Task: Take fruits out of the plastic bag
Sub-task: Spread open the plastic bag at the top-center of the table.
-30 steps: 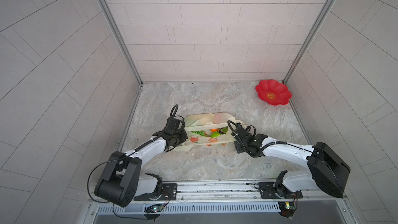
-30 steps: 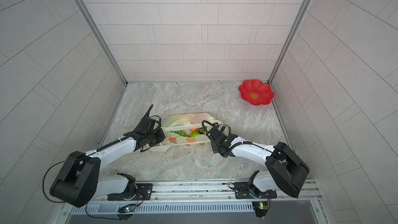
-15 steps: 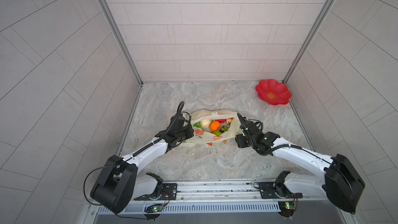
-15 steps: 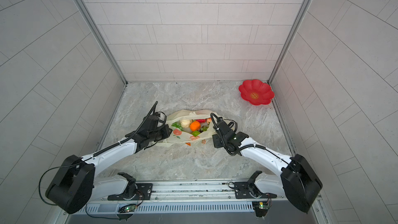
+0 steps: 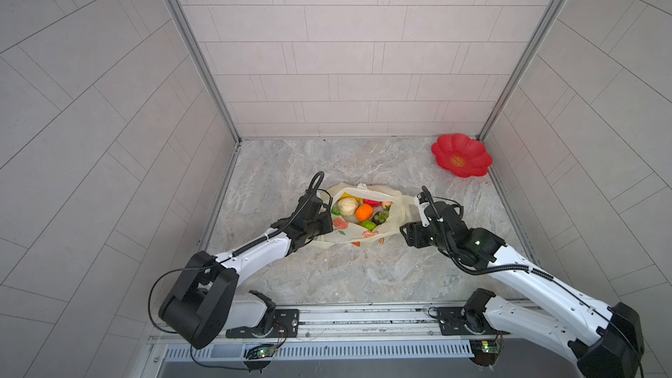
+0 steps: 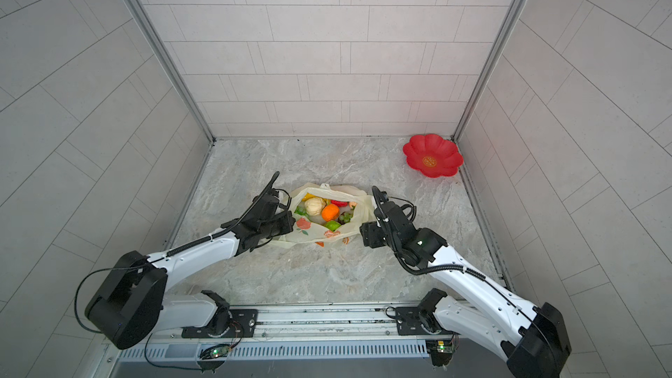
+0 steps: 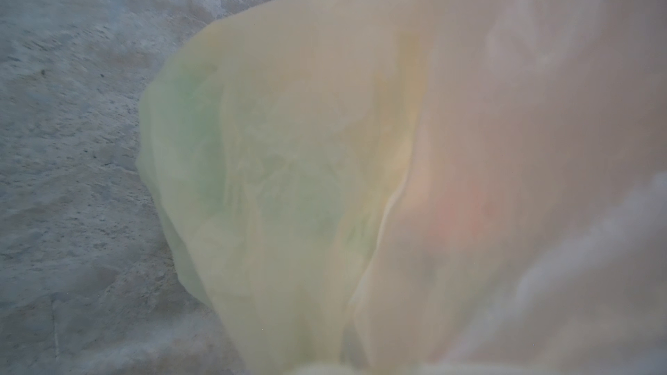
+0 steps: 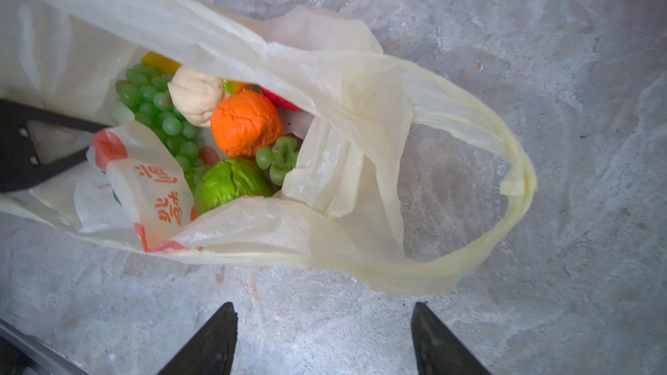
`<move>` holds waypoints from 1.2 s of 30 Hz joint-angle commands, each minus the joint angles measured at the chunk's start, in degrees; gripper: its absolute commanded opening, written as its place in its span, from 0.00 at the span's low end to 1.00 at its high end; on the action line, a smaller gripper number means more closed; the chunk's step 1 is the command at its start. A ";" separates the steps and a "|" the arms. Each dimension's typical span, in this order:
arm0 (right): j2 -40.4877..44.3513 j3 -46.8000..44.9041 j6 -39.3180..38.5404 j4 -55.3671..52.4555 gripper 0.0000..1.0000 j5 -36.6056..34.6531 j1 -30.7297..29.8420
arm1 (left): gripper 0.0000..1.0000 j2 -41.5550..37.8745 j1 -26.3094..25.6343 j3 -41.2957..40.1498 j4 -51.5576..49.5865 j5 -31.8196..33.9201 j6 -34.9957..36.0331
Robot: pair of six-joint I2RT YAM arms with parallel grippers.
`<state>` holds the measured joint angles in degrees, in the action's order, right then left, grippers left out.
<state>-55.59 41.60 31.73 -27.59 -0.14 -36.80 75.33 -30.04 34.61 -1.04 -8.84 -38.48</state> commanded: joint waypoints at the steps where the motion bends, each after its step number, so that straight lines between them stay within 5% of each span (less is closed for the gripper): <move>1: -7.55 3.99 7.45 3.76 0.74 -2.76 0.20 | 0.00 -0.75 -1.58 1.24 -1.65 0.90 2.02; 12: -27.42 12.48 11.02 6.55 0.67 -6.78 3.81 | 0.00 -2.06 -4.59 -0.42 -1.25 0.15 4.61; 16: -33.45 16.31 9.99 7.39 0.50 -6.14 4.75 | 0.00 -2.45 -4.63 -0.64 -1.48 0.60 5.12; 18: -35.27 17.63 9.19 7.81 0.30 -3.70 5.81 | 0.00 -2.35 -4.56 -0.31 -1.89 1.87 5.26; 23: -30.05 13.29 7.00 13.66 0.04 4.10 9.24 | 0.00 -1.05 -1.58 0.96 -2.16 2.32 5.00; 29: -25.29 4.39 9.61 24.14 0.00 21.32 18.50 | 0.00 -2.57 7.51 -2.83 -1.61 -1.00 3.54; 32: -25.56 1.60 11.78 28.27 0.00 24.55 20.62 | 0.00 -2.43 11.87 -5.38 -0.84 -3.46 2.27; 36: -26.52 1.03 13.21 30.54 0.00 25.26 20.28 | 0.07 -0.02 11.39 -4.19 -1.85 -6.67 3.94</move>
<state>-81.69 42.39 42.83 -1.21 22.35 -16.34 74.46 -18.37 30.39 -2.04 -12.53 -35.09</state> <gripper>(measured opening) 0.047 0.055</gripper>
